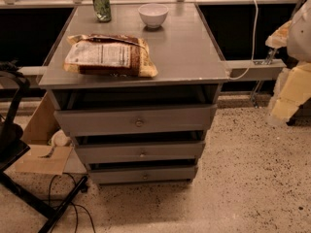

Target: Open middle drawer

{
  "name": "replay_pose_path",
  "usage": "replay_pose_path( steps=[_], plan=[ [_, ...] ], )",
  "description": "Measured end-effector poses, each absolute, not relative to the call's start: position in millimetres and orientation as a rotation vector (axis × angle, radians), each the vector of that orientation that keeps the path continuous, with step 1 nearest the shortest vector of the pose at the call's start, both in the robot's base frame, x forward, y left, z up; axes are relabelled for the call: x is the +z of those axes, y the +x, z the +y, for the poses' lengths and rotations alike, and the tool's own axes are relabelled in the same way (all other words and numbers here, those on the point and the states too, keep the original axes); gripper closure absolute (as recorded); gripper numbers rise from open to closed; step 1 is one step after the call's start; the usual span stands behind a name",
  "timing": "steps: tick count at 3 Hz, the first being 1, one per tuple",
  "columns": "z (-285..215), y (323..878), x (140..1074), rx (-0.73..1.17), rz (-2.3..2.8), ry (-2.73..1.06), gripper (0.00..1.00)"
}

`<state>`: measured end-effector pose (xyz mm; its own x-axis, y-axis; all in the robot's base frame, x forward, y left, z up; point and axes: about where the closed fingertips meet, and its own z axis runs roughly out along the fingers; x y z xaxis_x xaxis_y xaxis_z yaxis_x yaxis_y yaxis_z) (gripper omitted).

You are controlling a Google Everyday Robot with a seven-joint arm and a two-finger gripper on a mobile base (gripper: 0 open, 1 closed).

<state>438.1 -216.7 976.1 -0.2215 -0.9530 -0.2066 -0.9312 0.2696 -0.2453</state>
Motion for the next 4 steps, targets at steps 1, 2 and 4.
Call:
replay_pose_path(
  steps=[1, 2, 4],
  plan=[
    [-217, 438, 976, -0.098, 2.232, -1.725, 0.0],
    [-210, 445, 959, -0.102, 2.208, -1.745, 0.0],
    [-189, 477, 803, -0.288, 2.21, -1.835, 0.0]
  ],
)
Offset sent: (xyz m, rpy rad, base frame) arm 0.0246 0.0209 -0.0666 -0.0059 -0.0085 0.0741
